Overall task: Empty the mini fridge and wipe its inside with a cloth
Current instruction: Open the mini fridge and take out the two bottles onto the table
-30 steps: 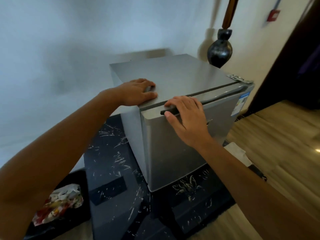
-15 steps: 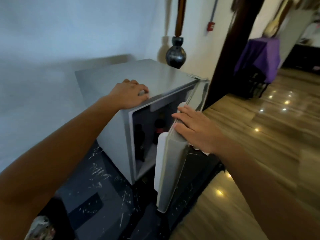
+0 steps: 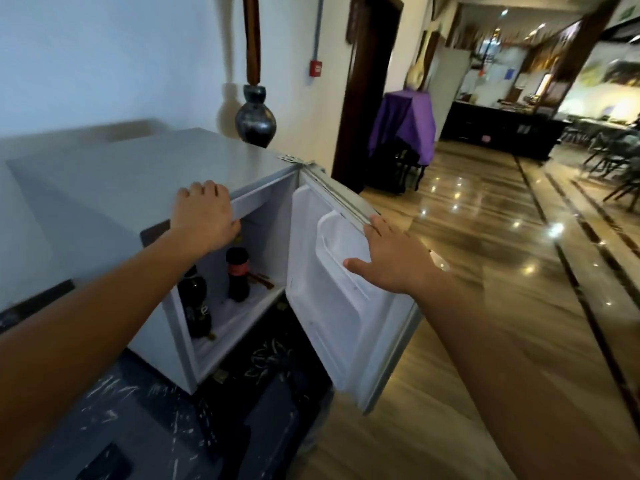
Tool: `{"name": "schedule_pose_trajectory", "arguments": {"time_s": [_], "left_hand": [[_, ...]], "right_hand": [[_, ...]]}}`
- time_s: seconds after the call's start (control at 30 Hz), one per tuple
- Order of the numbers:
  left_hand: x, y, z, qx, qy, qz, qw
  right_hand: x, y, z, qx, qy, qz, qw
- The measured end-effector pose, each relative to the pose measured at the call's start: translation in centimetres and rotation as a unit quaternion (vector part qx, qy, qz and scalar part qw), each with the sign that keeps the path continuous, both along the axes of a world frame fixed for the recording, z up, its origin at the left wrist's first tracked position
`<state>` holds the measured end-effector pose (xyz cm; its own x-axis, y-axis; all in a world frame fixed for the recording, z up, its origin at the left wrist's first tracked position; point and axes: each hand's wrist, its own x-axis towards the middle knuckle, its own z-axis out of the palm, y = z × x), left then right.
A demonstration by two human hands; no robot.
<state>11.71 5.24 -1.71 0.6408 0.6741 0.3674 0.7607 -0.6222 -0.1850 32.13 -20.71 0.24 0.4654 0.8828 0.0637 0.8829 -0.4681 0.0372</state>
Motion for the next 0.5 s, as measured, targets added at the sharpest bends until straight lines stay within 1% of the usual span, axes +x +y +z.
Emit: {"name": "schedule_pose_trajectory", "arguments": {"time_s": [0.07,0.2,0.33,0.43,0.5], "left_hand": [[0.1,0.0,-0.1,0.000,-0.008,0.006,1.000],[0.6,0.4,0.3,-0.030,-0.009,0.005,1.000],[0.8,0.4,-0.4,-0.023,-0.021,0.008,0.999],[1.2,-0.3,-1.2,0.012,-0.045,0.021,0.999],[1.9,-0.9,-1.6,0.021,-0.052,0.042,0.998]], "right_hand": [[1.9,-0.2,-1.0,0.020,-0.029,-0.023,0.999],[3.9,1.3,-2.6,0.039,-0.082,-0.099,0.991],[6.3,3.3,-3.7,0.032,-0.119,-0.162,0.979],[9.0,3.5,-4.5,0.016,-0.163,-0.167,0.972],[10.7,3.4,-4.6,0.008,-0.171,-0.159,0.972]]}}
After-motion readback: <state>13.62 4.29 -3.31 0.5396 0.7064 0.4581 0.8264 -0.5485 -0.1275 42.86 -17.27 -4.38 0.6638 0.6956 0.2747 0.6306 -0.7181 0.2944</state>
